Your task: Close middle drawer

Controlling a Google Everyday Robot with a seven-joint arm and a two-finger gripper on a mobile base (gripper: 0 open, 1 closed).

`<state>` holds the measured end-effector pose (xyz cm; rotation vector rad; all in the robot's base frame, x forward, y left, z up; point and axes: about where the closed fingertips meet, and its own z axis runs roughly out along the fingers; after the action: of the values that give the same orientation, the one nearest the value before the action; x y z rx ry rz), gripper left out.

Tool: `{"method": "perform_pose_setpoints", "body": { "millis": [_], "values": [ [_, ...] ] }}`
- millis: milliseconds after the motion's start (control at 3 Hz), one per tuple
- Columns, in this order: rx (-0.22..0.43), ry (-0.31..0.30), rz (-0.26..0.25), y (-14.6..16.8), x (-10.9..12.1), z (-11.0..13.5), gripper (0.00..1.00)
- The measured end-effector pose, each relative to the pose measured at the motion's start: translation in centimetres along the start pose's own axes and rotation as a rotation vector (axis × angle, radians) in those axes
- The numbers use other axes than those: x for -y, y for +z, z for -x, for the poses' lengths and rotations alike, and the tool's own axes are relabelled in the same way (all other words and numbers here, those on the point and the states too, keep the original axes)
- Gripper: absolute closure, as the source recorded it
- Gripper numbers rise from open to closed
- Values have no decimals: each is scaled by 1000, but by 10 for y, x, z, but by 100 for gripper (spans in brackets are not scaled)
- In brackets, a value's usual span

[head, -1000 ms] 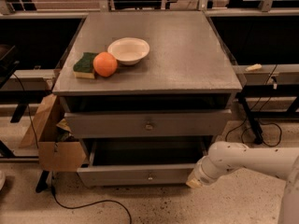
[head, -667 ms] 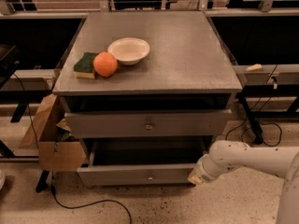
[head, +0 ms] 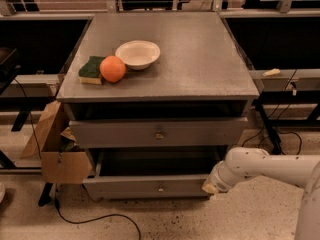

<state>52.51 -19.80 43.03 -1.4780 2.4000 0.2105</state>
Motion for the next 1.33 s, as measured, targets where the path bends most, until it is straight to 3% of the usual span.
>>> {"method": "perform_pose_setpoints", "body": {
  "millis": [1000, 1333],
  "values": [
    [31, -59, -18, -3, 17, 35, 12],
    [30, -60, -18, -4, 12, 33, 0]
  ]
}}
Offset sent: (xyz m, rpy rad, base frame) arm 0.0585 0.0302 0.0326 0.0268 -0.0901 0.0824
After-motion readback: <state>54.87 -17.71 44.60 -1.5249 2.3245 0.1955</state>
